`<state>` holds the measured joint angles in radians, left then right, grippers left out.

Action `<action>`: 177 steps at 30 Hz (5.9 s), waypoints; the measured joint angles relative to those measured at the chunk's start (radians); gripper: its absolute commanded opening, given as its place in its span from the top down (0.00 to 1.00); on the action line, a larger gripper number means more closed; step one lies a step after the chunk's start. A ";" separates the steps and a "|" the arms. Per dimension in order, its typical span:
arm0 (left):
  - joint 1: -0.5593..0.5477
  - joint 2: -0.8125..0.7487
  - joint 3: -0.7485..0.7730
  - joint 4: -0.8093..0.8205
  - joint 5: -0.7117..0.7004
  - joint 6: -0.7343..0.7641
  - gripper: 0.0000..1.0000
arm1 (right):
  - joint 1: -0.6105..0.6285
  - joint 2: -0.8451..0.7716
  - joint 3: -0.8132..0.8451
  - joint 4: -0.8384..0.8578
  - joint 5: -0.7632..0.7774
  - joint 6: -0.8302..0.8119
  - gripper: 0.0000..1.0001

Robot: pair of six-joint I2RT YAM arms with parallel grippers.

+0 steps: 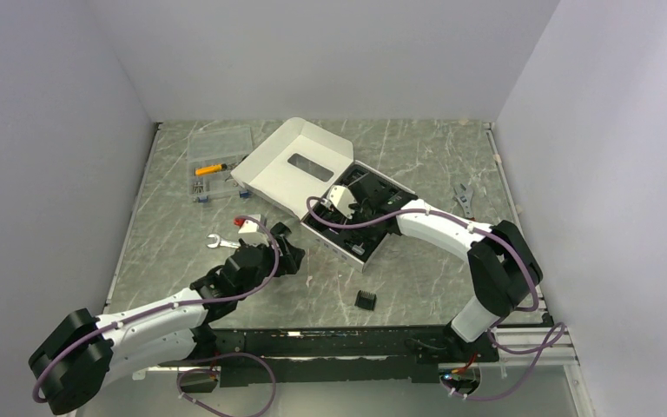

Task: Sort the hair-cutting tools
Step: Adjust the haircut tool in the storage box, then adjust the storage box at the center of the board, then pick up the haircut tool at the center of the board.

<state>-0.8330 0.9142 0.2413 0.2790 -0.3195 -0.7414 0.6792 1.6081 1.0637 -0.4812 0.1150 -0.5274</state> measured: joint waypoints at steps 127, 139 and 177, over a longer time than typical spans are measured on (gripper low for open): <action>0.148 0.875 0.829 -0.278 0.007 0.172 0.08 | -0.250 -0.541 -0.813 0.731 -0.085 1.269 0.19; 0.142 0.401 0.549 -0.354 -0.109 0.012 0.09 | -0.283 -0.645 -0.771 0.645 -0.064 1.209 0.19; 0.321 0.818 0.849 -0.892 -0.010 -0.539 0.15 | -0.316 -0.734 -0.771 0.646 -0.203 1.190 0.19</action>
<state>-0.5121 1.7317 1.0904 -0.6125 -0.3298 -1.2804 0.3634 0.8738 0.2932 0.1650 -0.0879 0.6624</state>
